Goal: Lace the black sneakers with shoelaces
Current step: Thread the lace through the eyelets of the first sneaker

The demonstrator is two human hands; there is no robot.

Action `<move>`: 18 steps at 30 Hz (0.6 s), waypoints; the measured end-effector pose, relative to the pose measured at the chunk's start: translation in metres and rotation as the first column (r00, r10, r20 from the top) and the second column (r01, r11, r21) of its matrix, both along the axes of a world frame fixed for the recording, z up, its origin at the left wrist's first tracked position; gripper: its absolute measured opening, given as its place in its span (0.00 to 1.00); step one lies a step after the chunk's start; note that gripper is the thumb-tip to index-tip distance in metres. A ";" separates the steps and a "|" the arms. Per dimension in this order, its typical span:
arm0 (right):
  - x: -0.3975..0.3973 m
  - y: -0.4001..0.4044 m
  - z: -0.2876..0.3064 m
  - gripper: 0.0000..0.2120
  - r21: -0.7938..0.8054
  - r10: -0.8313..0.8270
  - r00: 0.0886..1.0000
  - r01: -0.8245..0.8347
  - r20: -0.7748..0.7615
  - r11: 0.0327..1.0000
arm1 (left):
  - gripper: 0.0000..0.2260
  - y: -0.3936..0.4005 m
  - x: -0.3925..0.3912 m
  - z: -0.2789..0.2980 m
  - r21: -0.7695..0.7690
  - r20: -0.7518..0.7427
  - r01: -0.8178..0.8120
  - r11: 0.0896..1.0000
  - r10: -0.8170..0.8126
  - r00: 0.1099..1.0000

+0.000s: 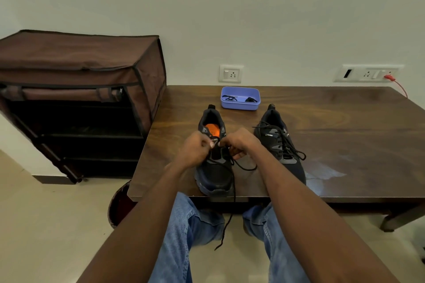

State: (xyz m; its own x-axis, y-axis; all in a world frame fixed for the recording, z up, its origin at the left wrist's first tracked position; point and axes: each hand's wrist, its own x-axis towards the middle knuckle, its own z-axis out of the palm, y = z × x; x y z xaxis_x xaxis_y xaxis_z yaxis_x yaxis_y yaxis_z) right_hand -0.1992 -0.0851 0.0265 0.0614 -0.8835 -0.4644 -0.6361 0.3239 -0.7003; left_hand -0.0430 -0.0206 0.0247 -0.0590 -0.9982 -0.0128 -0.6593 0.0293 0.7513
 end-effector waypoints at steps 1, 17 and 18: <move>0.000 -0.001 -0.001 0.10 -0.005 -0.008 1.000 0.008 -0.006 1.000 | 0.15 0.000 0.005 0.002 -0.072 -0.096 -0.174 0.982 0.167 0.981; -0.003 -0.005 -0.006 0.16 0.038 -0.014 0.999 0.012 0.038 0.999 | 0.07 -0.008 0.000 -0.010 0.081 0.230 0.175 0.981 -0.190 0.955; -0.003 -0.005 -0.006 0.16 0.036 -0.015 0.999 0.013 0.033 0.999 | 0.07 -0.011 0.000 -0.013 0.100 0.270 0.201 0.974 -0.221 0.937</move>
State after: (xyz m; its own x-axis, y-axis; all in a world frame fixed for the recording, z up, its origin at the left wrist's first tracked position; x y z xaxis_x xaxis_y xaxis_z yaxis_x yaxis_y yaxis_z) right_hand -0.2021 -0.0901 0.0209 0.0650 -0.8674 -0.4934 -0.6078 0.3577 -0.7090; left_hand -0.0435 -0.0316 0.0120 -0.2520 -0.9592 -0.1284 -0.8264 0.1443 0.5443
